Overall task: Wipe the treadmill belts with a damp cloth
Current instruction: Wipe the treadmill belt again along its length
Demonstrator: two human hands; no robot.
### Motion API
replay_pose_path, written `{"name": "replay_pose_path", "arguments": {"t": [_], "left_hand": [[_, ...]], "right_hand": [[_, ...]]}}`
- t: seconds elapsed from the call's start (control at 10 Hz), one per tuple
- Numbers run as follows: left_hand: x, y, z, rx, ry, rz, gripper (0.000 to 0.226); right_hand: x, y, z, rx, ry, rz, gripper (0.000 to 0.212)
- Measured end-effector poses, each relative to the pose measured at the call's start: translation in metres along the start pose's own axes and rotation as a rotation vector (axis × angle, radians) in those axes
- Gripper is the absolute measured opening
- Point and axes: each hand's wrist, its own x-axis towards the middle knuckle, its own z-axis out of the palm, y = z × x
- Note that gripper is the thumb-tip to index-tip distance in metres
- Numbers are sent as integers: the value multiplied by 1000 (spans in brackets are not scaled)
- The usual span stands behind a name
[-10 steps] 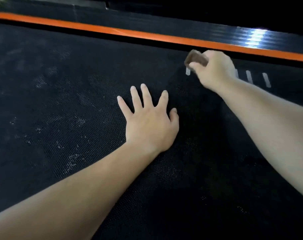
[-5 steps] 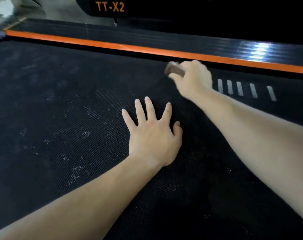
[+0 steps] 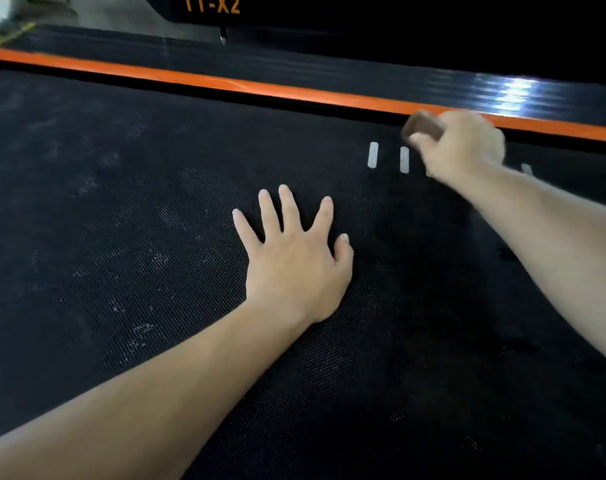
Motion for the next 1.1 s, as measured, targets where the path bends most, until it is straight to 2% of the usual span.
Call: {"name": "replay_pose_path", "arguments": {"t": [0.1, 0.2, 0.3, 0.4, 0.5, 0.6, 0.7, 0.8, 0.9, 1.0, 1.1], "left_hand": [[0, 1, 0, -1, 5, -2, 65], [0, 0, -1, 3, 1, -5, 65], [0, 0, -1, 3, -11, -6, 65], [0, 0, -1, -1, -12, -7, 65], [-1, 0, -1, -10, -4, -7, 65], [0, -1, -1, -2, -9, -12, 65], [0, 0, -1, -4, -14, -8, 65], [0, -1, 0, 0, -10, -6, 65], [1, -2, 1, 4, -13, -8, 65], [1, -3, 1, 8, -20, -13, 65], [0, -2, 1, -3, -32, -16, 66]], "right_hand": [[0, -2, -3, -53, 34, 110, 45], [-31, -7, 2, 86, -63, -169, 36], [-37, 11, -5, 102, -96, -273, 33], [-17, 13, -10, 68, -1, -1, 39], [-41, 0, -2, 71, 5, -144, 37], [-64, 11, -10, 94, -91, -373, 29], [-43, 30, -20, 55, -26, -134, 33], [-64, 19, -12, 56, 45, -139, 36], [-117, 11, -16, 178, -95, -383, 33], [-114, 33, -29, 129, -114, -401, 33], [-92, 46, -29, 94, -8, -77, 36]]}}
